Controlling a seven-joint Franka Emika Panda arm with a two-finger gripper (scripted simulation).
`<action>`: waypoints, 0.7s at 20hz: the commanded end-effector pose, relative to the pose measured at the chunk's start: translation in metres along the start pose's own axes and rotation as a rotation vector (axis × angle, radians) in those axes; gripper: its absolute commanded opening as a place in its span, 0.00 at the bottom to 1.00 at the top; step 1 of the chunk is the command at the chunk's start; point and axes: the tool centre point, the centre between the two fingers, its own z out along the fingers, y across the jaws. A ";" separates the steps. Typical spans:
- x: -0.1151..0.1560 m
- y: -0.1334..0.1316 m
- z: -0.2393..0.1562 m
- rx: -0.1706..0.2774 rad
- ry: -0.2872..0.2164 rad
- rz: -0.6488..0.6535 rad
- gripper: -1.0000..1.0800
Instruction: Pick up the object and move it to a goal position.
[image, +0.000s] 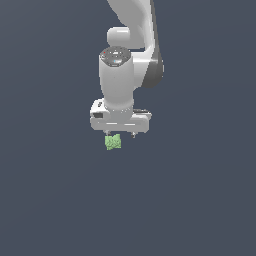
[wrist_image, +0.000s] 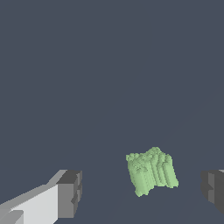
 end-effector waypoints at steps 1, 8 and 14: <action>0.000 0.000 0.000 0.000 0.000 0.000 0.96; 0.009 0.022 -0.018 -0.002 0.031 0.061 0.96; 0.010 0.025 -0.021 -0.002 0.037 0.071 0.96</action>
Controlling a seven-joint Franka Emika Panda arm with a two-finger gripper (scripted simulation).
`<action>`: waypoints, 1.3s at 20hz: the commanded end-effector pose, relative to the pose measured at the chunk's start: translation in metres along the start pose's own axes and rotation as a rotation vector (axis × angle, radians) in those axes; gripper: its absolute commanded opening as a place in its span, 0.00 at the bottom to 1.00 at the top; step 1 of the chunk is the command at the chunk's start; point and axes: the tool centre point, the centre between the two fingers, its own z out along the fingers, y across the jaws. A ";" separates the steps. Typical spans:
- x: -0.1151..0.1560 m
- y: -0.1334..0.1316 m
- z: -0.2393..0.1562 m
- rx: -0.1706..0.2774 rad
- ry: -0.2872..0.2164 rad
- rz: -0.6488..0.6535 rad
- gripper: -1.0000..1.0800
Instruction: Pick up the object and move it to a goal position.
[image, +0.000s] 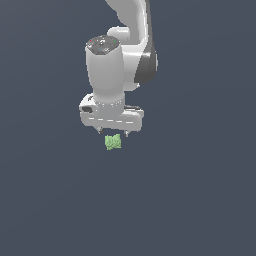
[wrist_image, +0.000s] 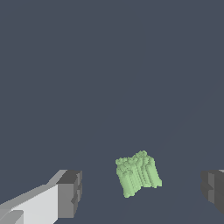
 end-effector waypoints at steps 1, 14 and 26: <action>-0.001 -0.001 0.001 0.000 -0.002 0.004 0.96; -0.010 0.003 0.018 0.003 -0.014 0.179 0.96; -0.029 0.010 0.049 -0.002 -0.036 0.512 0.96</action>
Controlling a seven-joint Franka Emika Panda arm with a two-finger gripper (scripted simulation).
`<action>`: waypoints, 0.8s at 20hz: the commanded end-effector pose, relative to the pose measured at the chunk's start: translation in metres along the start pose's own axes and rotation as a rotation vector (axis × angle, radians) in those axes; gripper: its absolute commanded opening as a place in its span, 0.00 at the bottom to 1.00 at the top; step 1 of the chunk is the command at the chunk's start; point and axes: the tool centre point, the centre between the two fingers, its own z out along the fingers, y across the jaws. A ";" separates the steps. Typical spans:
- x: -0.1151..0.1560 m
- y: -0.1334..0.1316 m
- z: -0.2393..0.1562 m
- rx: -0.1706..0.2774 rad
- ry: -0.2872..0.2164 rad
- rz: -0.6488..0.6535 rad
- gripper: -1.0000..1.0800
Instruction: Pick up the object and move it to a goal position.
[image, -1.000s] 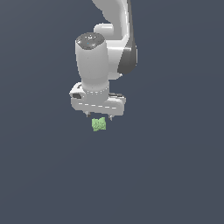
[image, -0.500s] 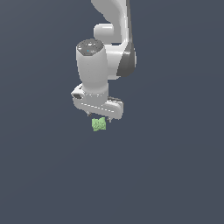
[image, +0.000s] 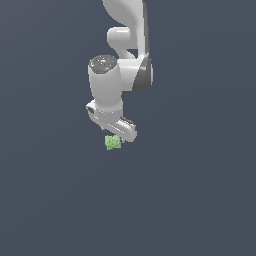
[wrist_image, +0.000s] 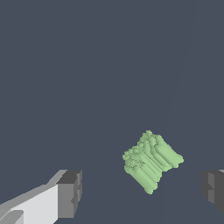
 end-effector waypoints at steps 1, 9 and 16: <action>-0.003 0.003 0.007 -0.002 -0.004 0.074 0.96; -0.012 0.015 0.027 -0.011 -0.014 0.306 0.96; -0.021 0.027 0.044 -0.022 -0.020 0.510 0.96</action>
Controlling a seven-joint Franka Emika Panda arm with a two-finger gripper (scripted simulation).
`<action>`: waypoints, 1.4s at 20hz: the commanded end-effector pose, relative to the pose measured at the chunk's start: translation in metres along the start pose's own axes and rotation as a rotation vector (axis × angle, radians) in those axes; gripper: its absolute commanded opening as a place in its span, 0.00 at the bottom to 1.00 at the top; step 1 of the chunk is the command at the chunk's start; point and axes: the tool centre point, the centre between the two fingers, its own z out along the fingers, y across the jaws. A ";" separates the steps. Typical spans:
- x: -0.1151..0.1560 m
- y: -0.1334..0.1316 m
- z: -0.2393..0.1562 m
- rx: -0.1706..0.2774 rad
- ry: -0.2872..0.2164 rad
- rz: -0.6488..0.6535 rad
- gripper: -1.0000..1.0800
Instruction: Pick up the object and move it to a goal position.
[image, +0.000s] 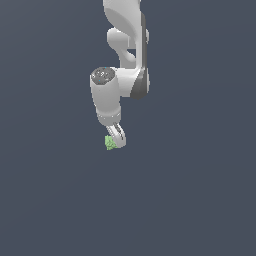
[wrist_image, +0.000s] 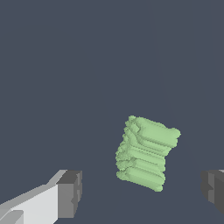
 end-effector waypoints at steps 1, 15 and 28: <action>-0.001 0.005 0.006 -0.004 -0.001 0.073 0.96; -0.003 0.021 0.024 -0.017 -0.001 0.302 0.96; -0.004 0.023 0.045 -0.018 -0.001 0.311 0.96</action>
